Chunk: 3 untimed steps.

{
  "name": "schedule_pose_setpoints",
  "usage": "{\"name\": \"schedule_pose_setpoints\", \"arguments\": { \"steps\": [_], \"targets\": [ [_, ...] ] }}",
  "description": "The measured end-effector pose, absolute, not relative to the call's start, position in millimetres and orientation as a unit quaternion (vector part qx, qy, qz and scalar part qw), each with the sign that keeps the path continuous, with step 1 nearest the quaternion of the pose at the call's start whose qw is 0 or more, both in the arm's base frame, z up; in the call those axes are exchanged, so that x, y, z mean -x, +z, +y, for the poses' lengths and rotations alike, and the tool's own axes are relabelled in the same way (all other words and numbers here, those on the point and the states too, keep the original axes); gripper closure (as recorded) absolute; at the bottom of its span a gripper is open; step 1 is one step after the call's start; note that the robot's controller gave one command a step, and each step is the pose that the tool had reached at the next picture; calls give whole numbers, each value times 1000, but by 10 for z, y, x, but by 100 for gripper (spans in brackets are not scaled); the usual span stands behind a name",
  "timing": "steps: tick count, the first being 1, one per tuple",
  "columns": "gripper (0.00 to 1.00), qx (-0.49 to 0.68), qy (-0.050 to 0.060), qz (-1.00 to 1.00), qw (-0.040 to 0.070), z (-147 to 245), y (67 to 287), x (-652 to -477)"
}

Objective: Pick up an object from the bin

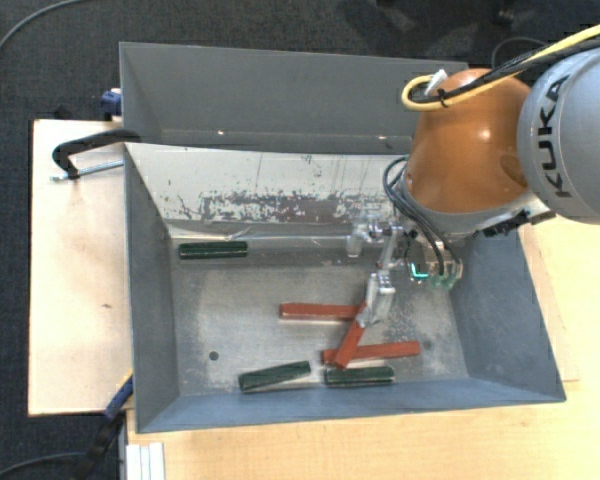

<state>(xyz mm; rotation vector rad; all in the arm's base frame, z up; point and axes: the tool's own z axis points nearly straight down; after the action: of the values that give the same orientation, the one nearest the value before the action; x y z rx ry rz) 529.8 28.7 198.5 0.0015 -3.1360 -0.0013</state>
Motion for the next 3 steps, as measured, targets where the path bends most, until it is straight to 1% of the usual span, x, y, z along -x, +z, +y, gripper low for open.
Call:
{"name": "schedule_pose_setpoints", "arguments": {
  "steps": [1, 2, 3],
  "targets": [
    [0, 176, 0, -984, 3, 176, 680, -5335],
    [100, 176, -1, -984, 0, 178, 704, -5347],
    [100, 180, -2, -984, -7, 108, 2010, -5649]
  ]
}}
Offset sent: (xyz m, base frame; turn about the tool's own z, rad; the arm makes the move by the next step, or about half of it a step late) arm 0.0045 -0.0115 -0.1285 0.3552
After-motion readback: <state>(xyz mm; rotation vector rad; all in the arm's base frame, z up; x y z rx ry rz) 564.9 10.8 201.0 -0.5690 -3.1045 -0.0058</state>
